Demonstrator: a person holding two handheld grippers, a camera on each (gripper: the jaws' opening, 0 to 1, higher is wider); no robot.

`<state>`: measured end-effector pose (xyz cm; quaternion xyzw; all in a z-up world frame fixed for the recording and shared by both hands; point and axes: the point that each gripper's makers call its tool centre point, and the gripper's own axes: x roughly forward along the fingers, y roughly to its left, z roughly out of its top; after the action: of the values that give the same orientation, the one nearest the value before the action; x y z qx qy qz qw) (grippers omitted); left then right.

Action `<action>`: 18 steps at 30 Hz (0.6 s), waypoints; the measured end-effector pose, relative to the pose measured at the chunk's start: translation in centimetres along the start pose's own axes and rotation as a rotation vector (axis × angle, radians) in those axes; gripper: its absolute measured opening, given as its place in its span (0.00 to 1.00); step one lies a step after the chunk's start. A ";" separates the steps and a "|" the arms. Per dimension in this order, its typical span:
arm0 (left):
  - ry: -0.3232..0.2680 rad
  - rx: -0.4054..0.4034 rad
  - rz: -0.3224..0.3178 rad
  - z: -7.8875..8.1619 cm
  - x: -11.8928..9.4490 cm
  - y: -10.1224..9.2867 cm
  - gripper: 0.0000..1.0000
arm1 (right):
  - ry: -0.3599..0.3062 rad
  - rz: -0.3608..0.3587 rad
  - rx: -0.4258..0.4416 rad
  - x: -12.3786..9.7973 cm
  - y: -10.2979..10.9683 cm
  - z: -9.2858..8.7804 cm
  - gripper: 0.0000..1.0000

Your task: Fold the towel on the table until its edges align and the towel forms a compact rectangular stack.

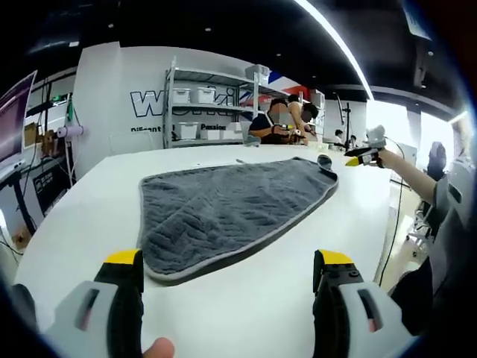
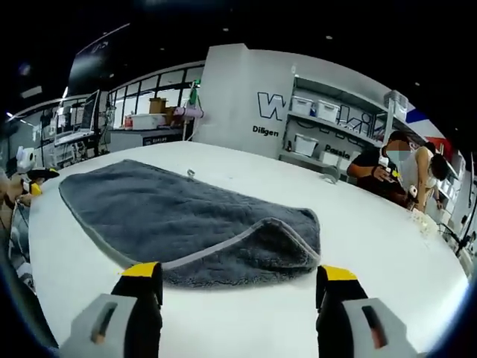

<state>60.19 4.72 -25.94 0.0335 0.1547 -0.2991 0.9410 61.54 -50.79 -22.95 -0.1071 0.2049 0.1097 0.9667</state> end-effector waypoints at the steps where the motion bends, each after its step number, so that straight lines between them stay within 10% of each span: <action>1: 0.000 -0.001 0.000 0.0 0.0 0.0 0.99 | 0.000 0.000 0.000 0.0 0.1 0.0 0.91; 18: -0.023 -0.007 0.012 0.2 -0.6 -0.7 0.99 | -0.020 0.030 0.004 -2.0 2.7 -0.2 0.99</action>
<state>59.40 4.42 -25.60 0.0277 0.1450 -0.2932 0.9446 58.98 -48.58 -22.73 -0.1007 0.1970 0.1249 0.9672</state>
